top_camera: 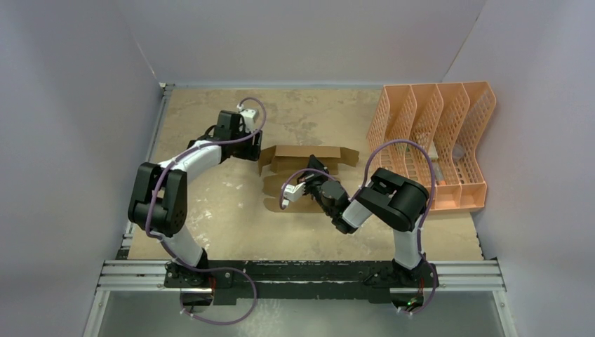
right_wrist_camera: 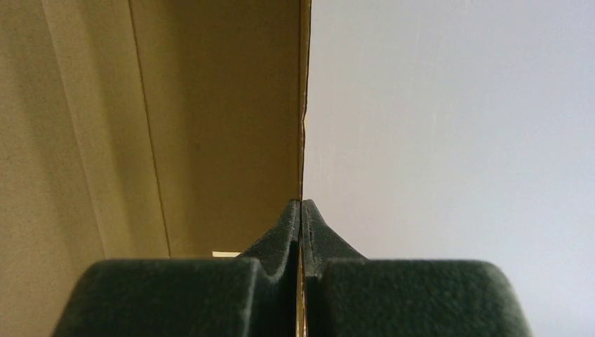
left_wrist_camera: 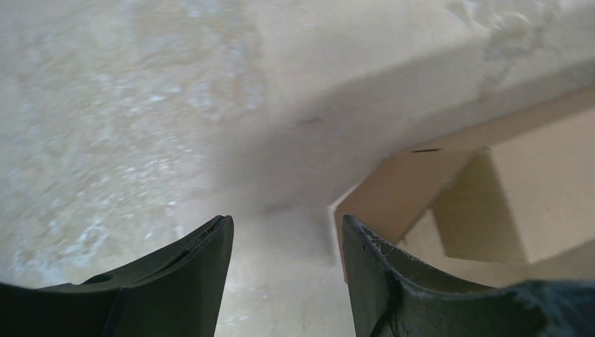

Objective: Fold the paper box

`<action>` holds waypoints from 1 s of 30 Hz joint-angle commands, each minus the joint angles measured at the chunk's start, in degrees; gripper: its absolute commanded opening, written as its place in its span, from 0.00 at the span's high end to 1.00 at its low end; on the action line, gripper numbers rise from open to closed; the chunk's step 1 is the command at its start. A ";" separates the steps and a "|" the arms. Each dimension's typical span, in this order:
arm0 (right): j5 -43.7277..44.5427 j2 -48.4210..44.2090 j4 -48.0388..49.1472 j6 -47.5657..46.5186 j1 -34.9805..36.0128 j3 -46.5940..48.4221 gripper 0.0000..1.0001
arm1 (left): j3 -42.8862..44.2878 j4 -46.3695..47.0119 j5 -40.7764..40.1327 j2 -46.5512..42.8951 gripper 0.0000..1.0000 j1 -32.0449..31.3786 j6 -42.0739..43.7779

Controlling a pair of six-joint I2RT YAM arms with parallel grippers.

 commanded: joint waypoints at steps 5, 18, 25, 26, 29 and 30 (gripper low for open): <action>-0.58 -2.37 1.17 -0.05 0.32 2.15 1.00 | -0.68 -1.15 4.82 -2.35 0.41 -4.69 4.39; -0.47 -2.13 0.50 0.45 0.80 2.84 1.00 | -8.09 7.16 8.35 -5.90 0.38 -7.20 -0.30; -0.31 -2.00 0.77 0.83 1.24 2.63 1.00 | -16.17 24.20 4.89 -9.40 0.36 -8.47 -9.58; -0.31 -1.99 0.85 0.84 1.31 2.61 1.00 | -17.12 26.18 4.01 -9.73 0.36 -8.48 -10.40; -0.27 -1.99 0.67 1.07 1.51 2.47 1.00 | -20.00 31.81 1.22 -10.99 0.36 -8.63 -12.79; -0.31 -2.00 0.61 1.16 1.61 2.51 1.00 | -20.86 33.51 0.38 -11.13 0.36 -8.69 -13.52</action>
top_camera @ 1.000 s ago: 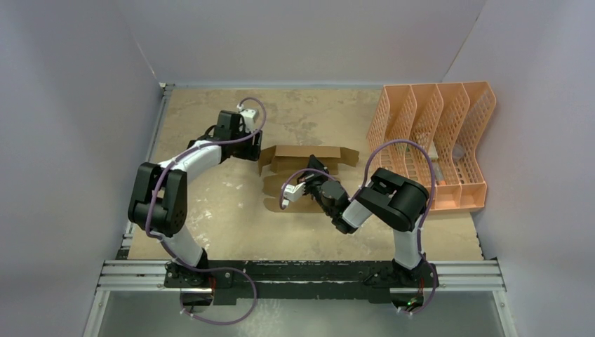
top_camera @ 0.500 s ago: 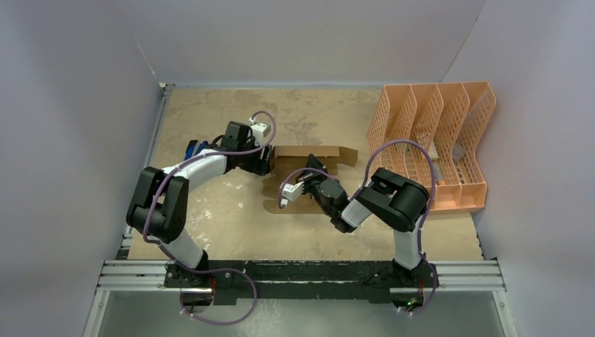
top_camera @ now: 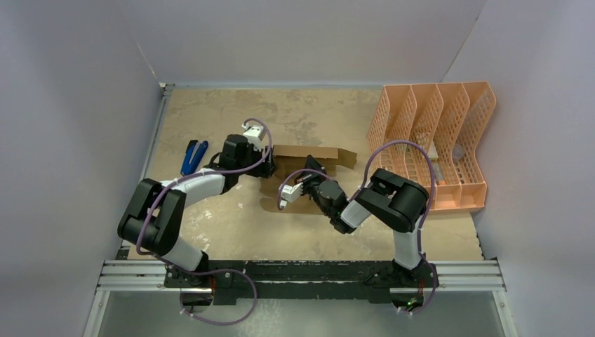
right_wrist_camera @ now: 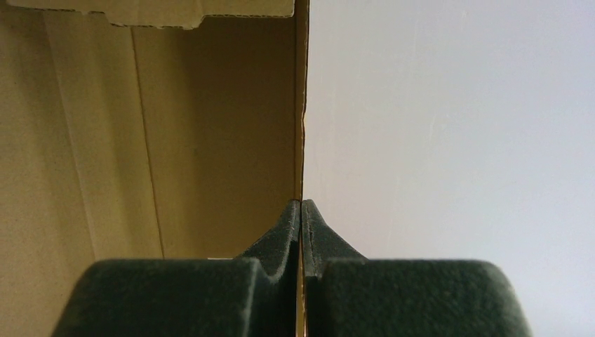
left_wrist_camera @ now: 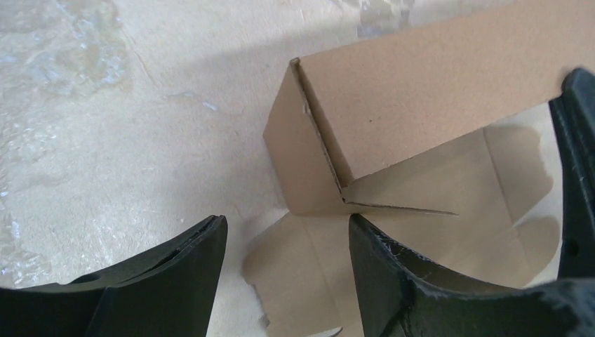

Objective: Fold the paper box

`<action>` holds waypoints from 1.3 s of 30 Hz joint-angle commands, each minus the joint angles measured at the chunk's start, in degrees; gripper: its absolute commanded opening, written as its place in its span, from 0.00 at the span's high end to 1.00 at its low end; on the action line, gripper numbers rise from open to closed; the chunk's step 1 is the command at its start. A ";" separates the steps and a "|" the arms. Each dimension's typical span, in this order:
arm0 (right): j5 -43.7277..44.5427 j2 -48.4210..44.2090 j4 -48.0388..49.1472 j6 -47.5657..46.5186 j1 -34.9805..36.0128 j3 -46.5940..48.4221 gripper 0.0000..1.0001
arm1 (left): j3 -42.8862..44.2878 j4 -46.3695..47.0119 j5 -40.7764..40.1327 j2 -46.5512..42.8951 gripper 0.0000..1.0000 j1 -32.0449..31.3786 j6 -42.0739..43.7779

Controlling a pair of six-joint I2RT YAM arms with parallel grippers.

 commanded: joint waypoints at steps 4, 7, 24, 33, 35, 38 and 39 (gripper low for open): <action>-0.28 -1.94 1.00 1.76 1.03 1.51 1.00 | -5.54 19.90 -7.58 -3.28 0.36 -1.65 -7.26; -0.14 -2.27 0.07 2.34 1.31 1.46 1.00 | -7.15 23.72 -11.11 -2.90 0.35 -3.00 -7.55; -4.10 -5.09 -7.67 5.82 1.67 1.47 1.00 | -7.22 37.17 -16.96 5.08 0.38 -3.33 -7.21; -7.54 -6.15 -12.68 7.47 1.63 2.65 1.00 | -3.29 39.42 -12.91 10.46 0.36 -3.33 -5.78; -8.17 -6.38 -13.56 8.09 1.62 2.85 1.00 | -2.43 39.58 -12.76 11.44 0.37 -3.33 -5.63; -8.73 -7.35 -16.55 9.26 1.62 3.58 1.00 | -1.48 40.23 -12.75 13.12 0.38 -3.33 -5.80; -8.96 -7.85 -17.60 9.95 1.62 3.85 0.98 | -1.19 40.38 -12.75 13.60 0.38 -3.33 -5.80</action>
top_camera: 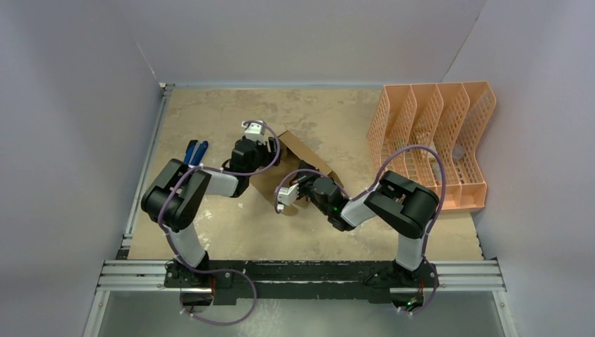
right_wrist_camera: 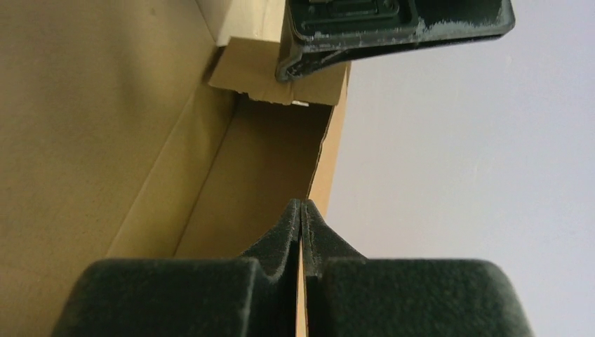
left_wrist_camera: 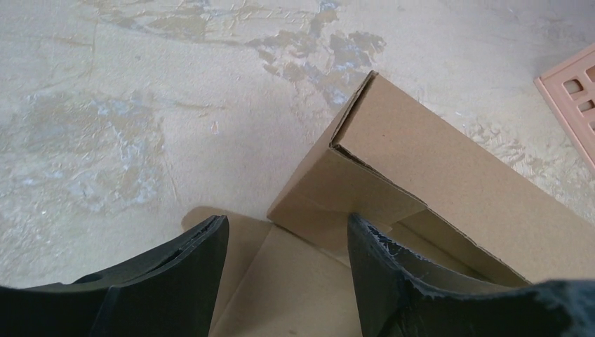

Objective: Fold the paper box

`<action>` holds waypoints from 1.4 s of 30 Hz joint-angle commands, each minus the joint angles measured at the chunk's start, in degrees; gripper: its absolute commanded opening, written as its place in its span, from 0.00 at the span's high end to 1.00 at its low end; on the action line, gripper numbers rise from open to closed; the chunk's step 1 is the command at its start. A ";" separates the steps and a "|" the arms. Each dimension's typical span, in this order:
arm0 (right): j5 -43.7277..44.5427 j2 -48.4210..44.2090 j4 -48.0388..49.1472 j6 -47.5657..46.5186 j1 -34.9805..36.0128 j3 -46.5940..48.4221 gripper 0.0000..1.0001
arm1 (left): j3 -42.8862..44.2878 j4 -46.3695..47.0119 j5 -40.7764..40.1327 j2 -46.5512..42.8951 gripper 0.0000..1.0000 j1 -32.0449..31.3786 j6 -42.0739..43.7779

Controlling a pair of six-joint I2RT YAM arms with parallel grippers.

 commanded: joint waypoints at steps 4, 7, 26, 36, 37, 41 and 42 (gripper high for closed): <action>-5.08 -6.84 -13.41 7.82 0.50 3.95 0.78 | 3.56 5.12 1.26 2.71 0.39 -0.08 1.12; -6.56 -10.43 -22.34 13.08 0.22 6.62 0.66 | 4.52 4.82 1.26 3.62 0.40 -0.08 1.22; -23.74 -5.31 -79.68 48.30 -24.63 48.07 0.25 | 10.86 -8.64 10.48 1.53 0.41 3.55 -0.11; -26.43 7.91 -90.42 54.01 -29.22 61.84 0.25 | 9.26 -10.60 12.50 1.08 0.42 3.60 -1.67; -26.53 8.68 -91.08 54.36 -29.37 62.47 0.26 | 9.12 -10.73 12.56 1.09 0.42 3.57 -1.68; -25.57 11.60 -93.02 55.87 -30.01 63.94 0.29 | 9.10 -11.29 12.86 1.55 0.42 3.58 -1.66; -25.53 12.08 -93.32 56.40 -30.30 64.19 0.30 | 9.06 -11.29 12.92 1.70 0.42 3.55 -1.74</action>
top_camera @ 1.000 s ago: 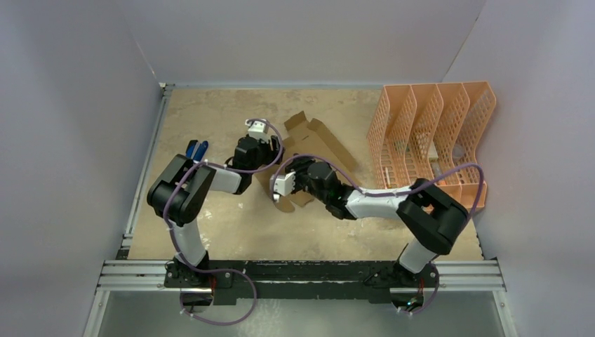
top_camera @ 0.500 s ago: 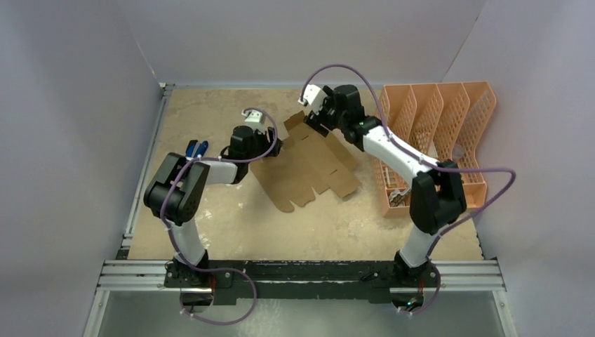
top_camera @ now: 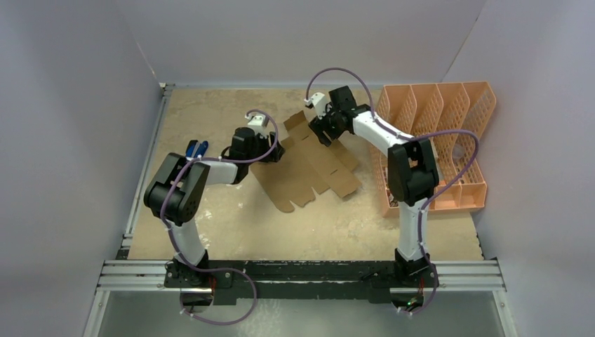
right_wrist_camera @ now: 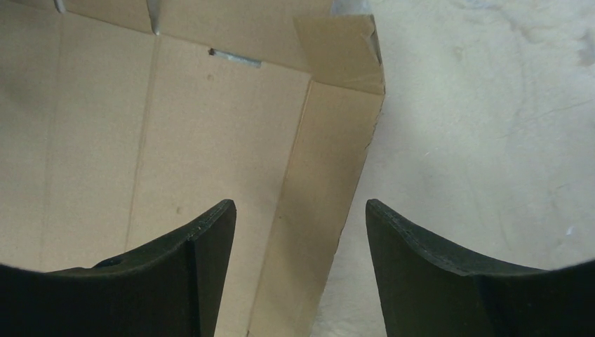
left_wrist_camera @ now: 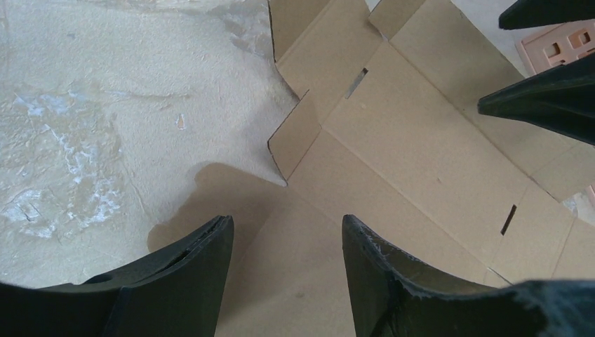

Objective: Fold the paper box

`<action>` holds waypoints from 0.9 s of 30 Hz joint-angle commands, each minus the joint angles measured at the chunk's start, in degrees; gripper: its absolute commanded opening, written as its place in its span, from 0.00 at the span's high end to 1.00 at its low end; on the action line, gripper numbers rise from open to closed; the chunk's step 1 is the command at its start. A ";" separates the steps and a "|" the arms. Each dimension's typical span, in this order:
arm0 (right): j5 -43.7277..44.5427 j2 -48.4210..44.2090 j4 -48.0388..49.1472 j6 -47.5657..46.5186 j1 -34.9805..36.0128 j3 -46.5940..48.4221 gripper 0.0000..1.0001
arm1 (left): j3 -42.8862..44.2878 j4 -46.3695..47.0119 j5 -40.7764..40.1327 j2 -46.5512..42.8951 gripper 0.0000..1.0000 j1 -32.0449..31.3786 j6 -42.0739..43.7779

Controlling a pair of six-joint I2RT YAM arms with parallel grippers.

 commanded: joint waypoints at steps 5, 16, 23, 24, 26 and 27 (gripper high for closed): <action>-0.99 1.11 -4.14 4.29 -1.73 2.82 0.34 | -0.42 1.61 1.54 -1.19 0.43 -0.03 -1.18; -1.88 2.10 -4.39 4.79 -2.94 -0.24 0.43 | -0.45 2.30 1.84 -0.84 0.44 -0.02 -1.84; -5.05 2.49 -5.19 3.63 -2.96 -0.13 0.57 | -0.85 4.00 2.58 -1.57 0.44 0.45 -3.50; -5.64 2.55 -5.62 3.25 -2.97 0.03 0.61 | -0.88 4.29 2.75 -1.69 0.44 0.56 -3.77; -6.24 2.71 -6.30 2.55 -2.95 0.45 0.70 | -0.74 4.79 3.25 -2.03 0.44 1.27 -4.38; -6.12 2.73 -6.64 1.65 -2.94 0.61 0.76 | -0.67 4.98 3.66 -2.35 0.44 1.74 -4.65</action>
